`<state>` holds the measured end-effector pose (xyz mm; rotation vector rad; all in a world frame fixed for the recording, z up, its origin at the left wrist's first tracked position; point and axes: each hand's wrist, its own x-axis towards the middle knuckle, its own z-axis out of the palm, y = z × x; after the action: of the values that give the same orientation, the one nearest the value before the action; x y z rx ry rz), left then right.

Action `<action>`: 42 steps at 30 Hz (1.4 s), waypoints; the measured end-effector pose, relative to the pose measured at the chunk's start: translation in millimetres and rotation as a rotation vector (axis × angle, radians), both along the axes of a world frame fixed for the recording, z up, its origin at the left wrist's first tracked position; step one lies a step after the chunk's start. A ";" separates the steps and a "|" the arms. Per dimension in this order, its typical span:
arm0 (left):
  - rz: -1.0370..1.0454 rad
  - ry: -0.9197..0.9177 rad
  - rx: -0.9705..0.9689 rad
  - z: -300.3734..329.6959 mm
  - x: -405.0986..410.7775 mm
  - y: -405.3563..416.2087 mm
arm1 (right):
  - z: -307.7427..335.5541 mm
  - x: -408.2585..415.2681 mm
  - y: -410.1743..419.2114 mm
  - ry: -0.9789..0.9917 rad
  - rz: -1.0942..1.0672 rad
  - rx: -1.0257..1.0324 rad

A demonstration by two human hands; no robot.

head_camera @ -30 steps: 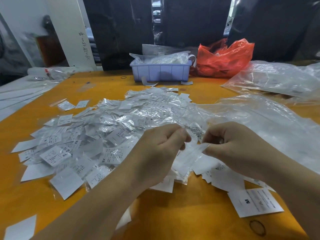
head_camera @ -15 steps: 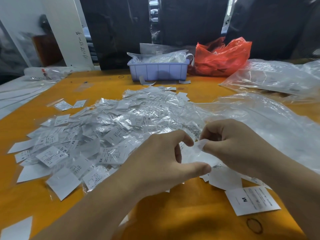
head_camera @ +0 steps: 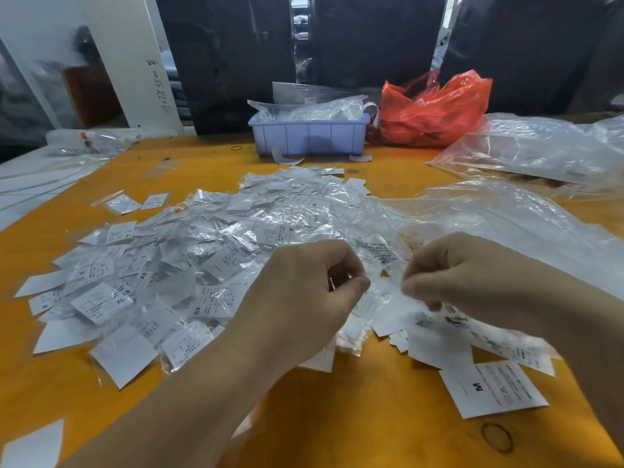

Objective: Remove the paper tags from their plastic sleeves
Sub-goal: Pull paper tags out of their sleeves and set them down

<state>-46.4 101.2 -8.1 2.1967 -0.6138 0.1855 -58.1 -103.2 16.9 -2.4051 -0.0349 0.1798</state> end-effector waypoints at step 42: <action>-0.092 0.457 -0.745 5.9 7.7 -2.0 | -6.6 -5.3 25.8 -0.080 -0.077 0.791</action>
<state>-38.7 99.2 -2.1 1.4157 -0.3105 -0.1244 -63.4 -77.4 10.3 -1.6191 -0.0409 0.0211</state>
